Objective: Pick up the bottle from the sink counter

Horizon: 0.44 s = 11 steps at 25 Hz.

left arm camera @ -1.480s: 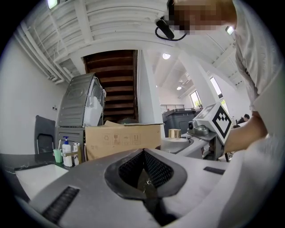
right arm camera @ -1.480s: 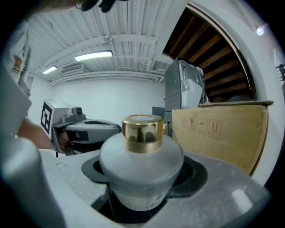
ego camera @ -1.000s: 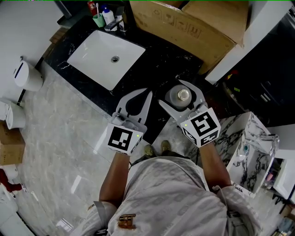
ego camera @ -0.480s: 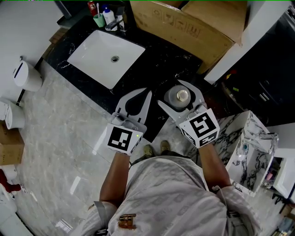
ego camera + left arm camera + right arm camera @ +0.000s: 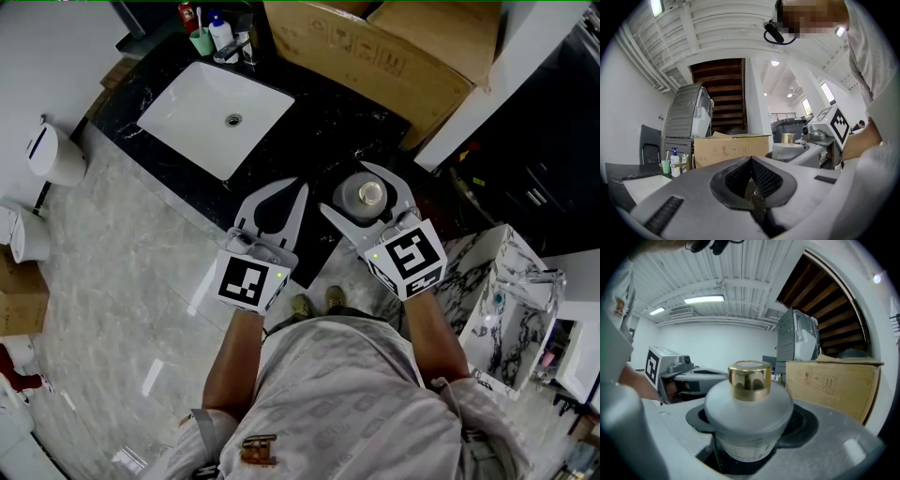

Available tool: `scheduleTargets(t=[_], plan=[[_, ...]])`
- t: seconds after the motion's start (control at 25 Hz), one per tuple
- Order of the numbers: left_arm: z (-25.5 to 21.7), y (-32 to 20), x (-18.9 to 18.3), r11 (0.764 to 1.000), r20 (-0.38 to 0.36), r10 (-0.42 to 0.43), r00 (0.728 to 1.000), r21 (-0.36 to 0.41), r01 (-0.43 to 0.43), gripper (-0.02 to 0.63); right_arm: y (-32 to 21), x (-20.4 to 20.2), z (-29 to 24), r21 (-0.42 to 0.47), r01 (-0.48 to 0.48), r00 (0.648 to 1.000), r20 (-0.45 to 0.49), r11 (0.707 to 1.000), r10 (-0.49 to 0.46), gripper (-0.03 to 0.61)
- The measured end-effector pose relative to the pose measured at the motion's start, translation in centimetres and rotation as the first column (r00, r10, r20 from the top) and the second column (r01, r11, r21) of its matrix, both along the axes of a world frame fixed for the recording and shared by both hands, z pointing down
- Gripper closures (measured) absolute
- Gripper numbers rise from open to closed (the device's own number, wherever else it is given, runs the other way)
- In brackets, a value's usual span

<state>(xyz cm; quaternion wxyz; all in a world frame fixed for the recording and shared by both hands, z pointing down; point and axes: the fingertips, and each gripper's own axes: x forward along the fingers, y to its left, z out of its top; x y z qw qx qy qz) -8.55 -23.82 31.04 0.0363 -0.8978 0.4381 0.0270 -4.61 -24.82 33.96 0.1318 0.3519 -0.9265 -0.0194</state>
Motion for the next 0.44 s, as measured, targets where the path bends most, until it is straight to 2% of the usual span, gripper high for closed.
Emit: scheduleTargets(t=[0.44], plan=[[0.16,0.17,0.28,1.000,0.004,-0.001,1.000,-0.002,0.001,0.614,0.16,0.33,0.03,-0.003,0.003,1.000,0.001,1.000,-0.003,0.241]])
